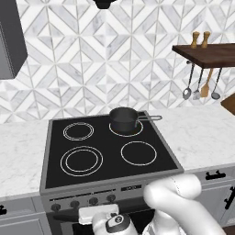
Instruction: Turn off the rear right burner of the stove.
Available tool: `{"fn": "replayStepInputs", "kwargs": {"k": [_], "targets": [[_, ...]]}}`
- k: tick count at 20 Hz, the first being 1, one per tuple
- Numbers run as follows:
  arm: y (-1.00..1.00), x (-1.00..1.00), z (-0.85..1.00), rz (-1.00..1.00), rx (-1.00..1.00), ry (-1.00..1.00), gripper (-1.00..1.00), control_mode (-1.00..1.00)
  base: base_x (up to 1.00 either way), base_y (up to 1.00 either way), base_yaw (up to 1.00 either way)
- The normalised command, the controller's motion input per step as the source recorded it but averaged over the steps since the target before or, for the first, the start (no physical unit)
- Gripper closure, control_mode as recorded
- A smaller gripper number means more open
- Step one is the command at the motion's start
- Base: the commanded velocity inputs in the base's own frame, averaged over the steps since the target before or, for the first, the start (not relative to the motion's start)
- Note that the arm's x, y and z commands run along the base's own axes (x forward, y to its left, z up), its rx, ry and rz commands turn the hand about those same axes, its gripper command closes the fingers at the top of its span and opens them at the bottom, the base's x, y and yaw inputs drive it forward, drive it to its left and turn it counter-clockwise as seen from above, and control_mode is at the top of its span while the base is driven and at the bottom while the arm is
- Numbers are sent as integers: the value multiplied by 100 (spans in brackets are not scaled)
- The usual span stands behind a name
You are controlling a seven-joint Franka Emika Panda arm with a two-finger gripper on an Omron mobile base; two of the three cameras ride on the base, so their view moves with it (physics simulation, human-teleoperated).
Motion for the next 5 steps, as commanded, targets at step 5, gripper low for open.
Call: {"fn": "replayStepInputs", "kwargs": {"k": [5], "targets": [[-20,-3,8,-9,21,-3,100,-100,0,0,0]]}}
